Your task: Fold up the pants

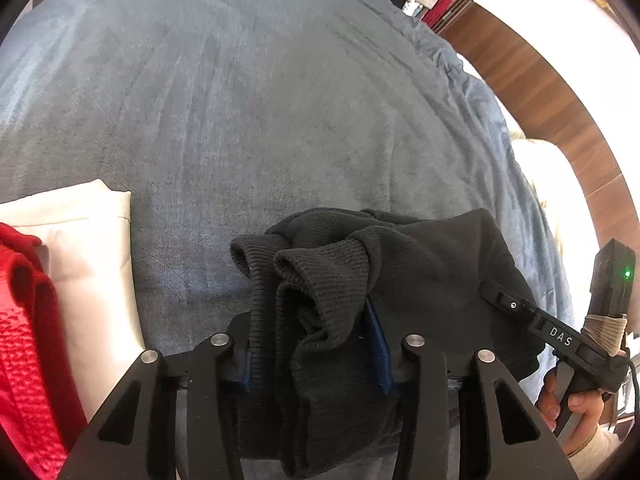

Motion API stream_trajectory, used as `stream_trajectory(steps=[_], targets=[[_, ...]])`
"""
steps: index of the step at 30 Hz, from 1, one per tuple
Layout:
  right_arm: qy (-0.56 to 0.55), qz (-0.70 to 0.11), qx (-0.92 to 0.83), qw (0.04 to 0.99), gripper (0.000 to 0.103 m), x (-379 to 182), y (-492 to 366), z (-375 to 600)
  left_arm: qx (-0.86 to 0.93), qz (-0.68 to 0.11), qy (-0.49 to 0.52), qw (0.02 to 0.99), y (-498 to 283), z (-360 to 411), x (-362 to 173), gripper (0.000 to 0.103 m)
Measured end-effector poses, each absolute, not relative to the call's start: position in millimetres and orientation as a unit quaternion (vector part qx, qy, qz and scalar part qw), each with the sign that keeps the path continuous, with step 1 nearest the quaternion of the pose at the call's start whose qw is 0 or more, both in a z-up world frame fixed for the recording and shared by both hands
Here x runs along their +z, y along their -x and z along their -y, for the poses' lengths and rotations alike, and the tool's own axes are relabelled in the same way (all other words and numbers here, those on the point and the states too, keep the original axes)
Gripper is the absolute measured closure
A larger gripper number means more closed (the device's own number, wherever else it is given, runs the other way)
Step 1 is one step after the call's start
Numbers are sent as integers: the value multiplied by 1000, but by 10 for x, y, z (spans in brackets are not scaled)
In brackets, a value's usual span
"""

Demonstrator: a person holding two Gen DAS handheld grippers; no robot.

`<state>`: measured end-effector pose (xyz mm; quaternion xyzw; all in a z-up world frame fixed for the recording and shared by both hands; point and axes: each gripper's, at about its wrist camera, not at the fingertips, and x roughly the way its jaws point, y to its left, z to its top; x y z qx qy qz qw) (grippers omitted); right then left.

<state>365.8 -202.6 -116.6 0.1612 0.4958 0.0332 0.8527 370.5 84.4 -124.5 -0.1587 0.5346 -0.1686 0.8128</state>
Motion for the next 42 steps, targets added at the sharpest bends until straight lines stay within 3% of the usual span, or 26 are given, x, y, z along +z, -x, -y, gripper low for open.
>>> stream_trajectory(steps=[12,23,33,42], targets=[[-126,-435,43,891,72,-338,-3397,1923,-172,-455,183,854,-3305,-1125,-387,63],[-92,-379,118,913,72,376,-3204,1028,-115,-405,161,893,-2791,-2175,242,63],[-104,-380,184,901,72,338,-3223,22,-57,-410,139,900,-2582,-3146,277,63],[-118,-403,194,887,72,-128,-3405,-520,-45,-451,143,880,-2717,-3656,-213,63]])
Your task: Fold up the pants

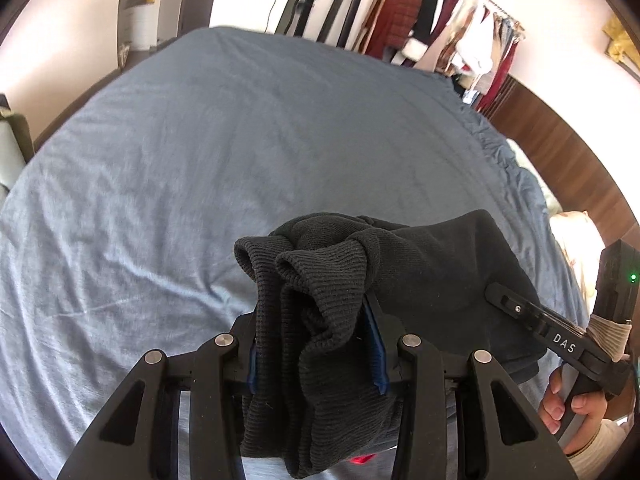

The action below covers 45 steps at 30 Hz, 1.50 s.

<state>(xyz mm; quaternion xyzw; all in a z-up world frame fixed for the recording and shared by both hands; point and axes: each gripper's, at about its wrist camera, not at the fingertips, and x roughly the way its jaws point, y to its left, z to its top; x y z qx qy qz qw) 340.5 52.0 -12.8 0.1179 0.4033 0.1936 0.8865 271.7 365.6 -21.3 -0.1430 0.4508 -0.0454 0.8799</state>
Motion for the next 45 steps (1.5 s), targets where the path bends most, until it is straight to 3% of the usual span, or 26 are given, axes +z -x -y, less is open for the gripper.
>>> stream_trajectory(steps=[8,16,17,24,34,40,42,45], targets=[[-102,-452,177,868,71,-583,-3493,-606,-47,-488,154,858,-2805,-3746,-741,61],[-51,-481,94,870,54,-741,-3543,-677,-28,-503,146,852,-2827,-3803,-901,46],[-46,-481,86,871,47,-738,-3557,-663,-27,-504,137,853,-2823,-3786,-885,44],[-9,-480,69,875,47,-641,-3552,-666,-4,-503,66,862,-2718,-3717,-668,32],[54,-441,5,896,44,-314,-3354,-486,85,-444,-50,890,-2429,-3477,-124,31],[23,-395,40,918,44,11,-3103,-302,71,-397,-32,914,-2187,-3223,194,29],[8,-381,53,923,33,96,-3014,-228,70,-374,-34,924,-2082,-3081,300,25],[-4,-355,59,933,33,191,-2826,-98,63,-349,-33,934,-1923,-2860,395,19]])
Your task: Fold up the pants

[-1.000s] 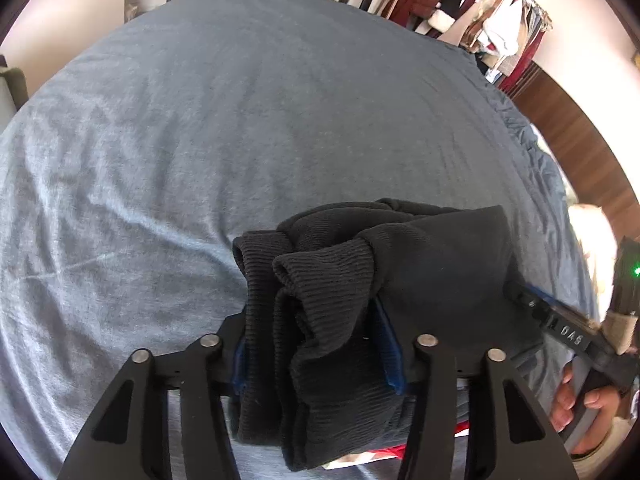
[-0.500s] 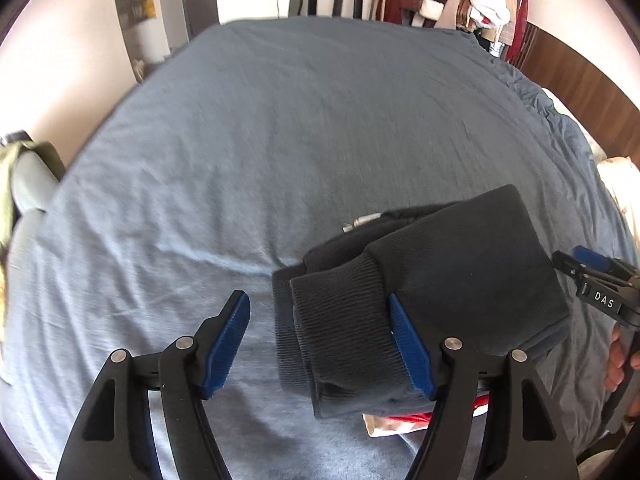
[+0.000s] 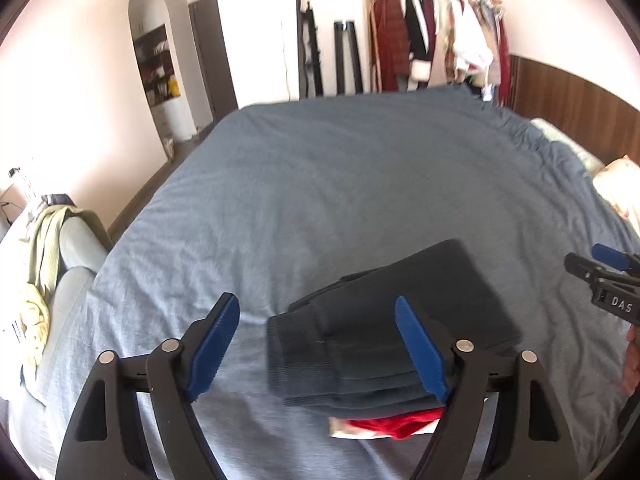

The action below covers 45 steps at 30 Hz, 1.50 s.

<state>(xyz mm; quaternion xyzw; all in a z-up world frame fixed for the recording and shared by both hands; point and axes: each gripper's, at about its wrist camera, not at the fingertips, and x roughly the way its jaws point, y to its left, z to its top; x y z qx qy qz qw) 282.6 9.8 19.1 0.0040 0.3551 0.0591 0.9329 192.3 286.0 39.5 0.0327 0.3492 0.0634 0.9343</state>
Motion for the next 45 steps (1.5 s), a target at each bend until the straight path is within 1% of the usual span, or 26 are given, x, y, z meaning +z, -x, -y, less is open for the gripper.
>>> stream_trajectory(steps=[1,5,6,10,13,19,23,28,37,45], targets=[[-7,-349,62,935,32,204,-2788,-70,63,-344,-36,936,-1883,-2793,403,15],[-15,-318,78,945,17,272,-2586,73,57,-325,-45,943,-1737,-2438,364,9],[-9,-309,79,948,16,277,-2530,120,51,-326,-47,943,-1715,-2348,326,6],[1,-290,89,953,15,187,-2373,221,38,-316,-51,947,-1627,-2023,83,6],[1,-286,91,954,15,19,-2279,310,38,-312,-50,948,-1584,-1879,-101,5],[-7,-288,113,951,15,-430,-2153,492,53,-299,-8,953,-1370,-1762,-473,5],[-14,-269,118,956,15,-595,-2046,603,69,-283,-8,957,-1159,-1675,-597,5],[-25,-256,130,958,15,-657,-1802,714,75,-266,-4,961,-794,-1578,-550,5],[-21,-222,130,966,15,-366,-1141,832,77,-247,5,966,-256,-1500,-235,3],[-22,-205,126,970,15,-228,-742,954,64,-241,0,968,141,-1313,-108,1]])
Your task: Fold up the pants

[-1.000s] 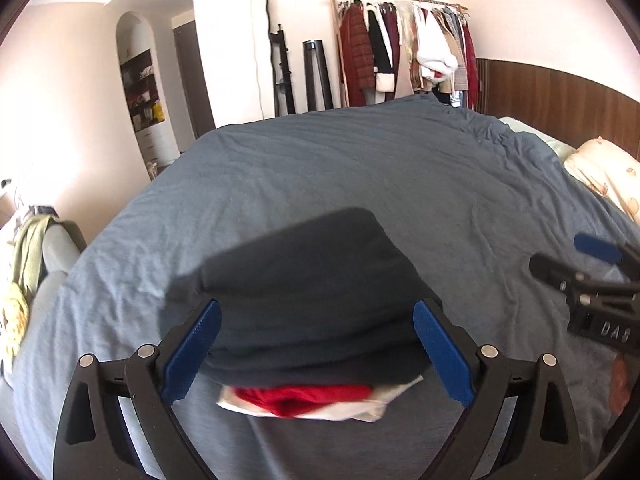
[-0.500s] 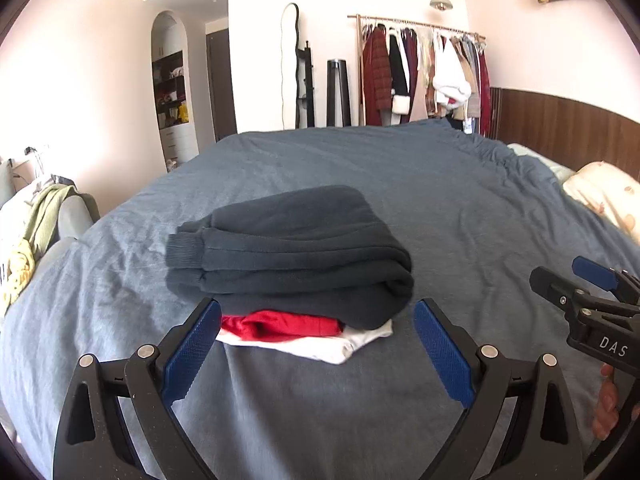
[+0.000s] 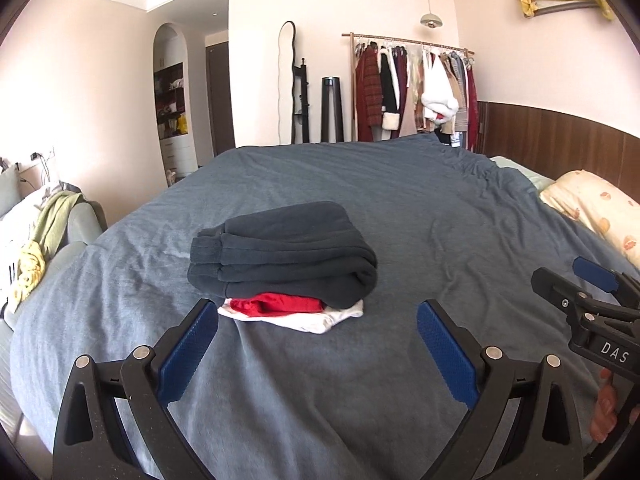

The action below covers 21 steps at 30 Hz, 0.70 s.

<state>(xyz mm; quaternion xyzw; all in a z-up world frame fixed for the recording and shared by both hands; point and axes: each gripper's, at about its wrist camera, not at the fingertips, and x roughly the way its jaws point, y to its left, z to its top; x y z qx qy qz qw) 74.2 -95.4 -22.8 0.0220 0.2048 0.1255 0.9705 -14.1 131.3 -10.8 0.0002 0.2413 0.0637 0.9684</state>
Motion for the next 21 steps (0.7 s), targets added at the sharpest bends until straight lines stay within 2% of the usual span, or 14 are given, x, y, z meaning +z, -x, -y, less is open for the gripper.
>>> stream_trajectory(steps=[21], targets=[[-18,-216,138,967,15,-315,-46,1240,68,-261,6,963,703,-1030,-139,0]])
